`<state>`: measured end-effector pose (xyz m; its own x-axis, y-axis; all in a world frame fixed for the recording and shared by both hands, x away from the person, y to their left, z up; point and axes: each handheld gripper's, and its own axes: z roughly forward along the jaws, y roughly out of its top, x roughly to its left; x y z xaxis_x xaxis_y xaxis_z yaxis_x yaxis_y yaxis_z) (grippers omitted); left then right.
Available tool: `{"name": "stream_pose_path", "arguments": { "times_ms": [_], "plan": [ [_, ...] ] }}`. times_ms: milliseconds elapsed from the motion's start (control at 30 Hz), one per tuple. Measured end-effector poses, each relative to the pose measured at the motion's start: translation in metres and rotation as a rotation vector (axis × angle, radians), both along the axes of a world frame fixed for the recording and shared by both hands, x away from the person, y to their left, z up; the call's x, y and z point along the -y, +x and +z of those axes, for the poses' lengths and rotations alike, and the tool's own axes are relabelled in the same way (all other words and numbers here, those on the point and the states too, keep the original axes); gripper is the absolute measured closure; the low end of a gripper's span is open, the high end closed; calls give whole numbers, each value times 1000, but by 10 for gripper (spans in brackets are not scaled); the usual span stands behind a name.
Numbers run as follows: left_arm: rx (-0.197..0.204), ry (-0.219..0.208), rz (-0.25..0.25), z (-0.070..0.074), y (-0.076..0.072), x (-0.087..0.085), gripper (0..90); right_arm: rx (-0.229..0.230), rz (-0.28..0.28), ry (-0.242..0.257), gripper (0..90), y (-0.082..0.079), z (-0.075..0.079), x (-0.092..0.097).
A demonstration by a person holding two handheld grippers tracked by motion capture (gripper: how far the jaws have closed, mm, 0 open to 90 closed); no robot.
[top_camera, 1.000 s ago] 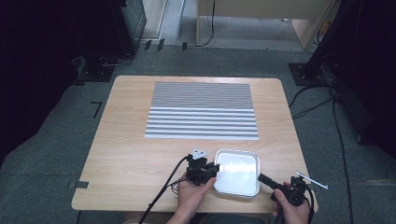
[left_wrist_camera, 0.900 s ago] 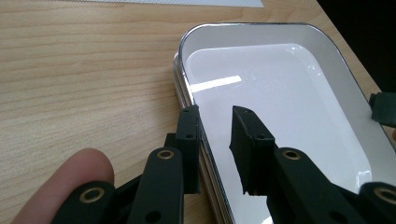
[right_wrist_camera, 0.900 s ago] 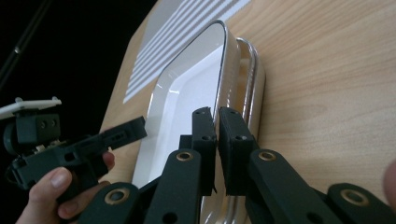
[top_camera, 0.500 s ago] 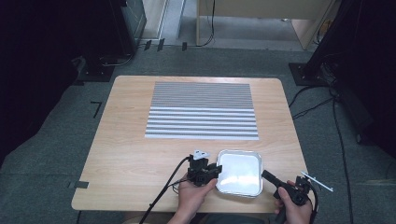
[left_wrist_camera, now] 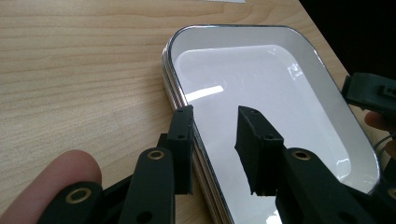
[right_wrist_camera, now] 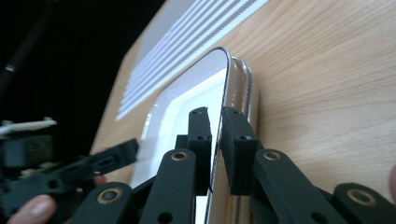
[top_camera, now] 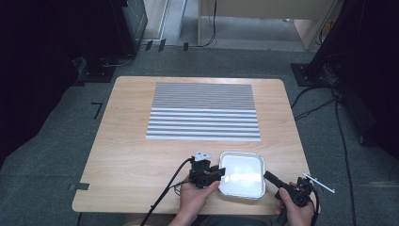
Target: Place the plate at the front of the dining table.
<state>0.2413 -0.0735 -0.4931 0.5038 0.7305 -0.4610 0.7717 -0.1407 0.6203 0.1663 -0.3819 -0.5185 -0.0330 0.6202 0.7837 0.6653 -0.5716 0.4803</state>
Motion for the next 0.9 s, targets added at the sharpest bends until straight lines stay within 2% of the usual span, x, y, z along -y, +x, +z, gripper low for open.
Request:
{"name": "stream_pose_path", "arguments": {
  "times_ms": [133, 200, 267, 467, 633, 700, 833, 900],
  "plan": [
    [-1, -7, -4, 0, 0, 0, 674, -13, -3, -98, 842, 2, 0, -7],
    [0, -7, -3, 0, 0, 0, 670, -11, -16, -153, 879, 2, 1, -11],
    [2, -11, -5, 0, -1, 0, 669, -16, -20, -174, 890, 2, 3, -13],
    [5, -27, -13, 1, -1, -1, 663, -14, -41, -183, 900, 1, 5, -13],
    [16, -31, -9, 1, -2, 1, 656, 7, -78, -147, 900, -2, 10, -12],
    [24, -25, -5, 1, -3, 2, 657, 17, -93, -126, 900, -3, 13, -10],
    [45, -7, 8, 1, -5, 3, 656, 41, -126, -118, 900, -7, 17, -2],
    [45, -7, 8, 1, -5, 3, 656, 49, -131, -138, 900, -8, 19, 1]
  ]
}}
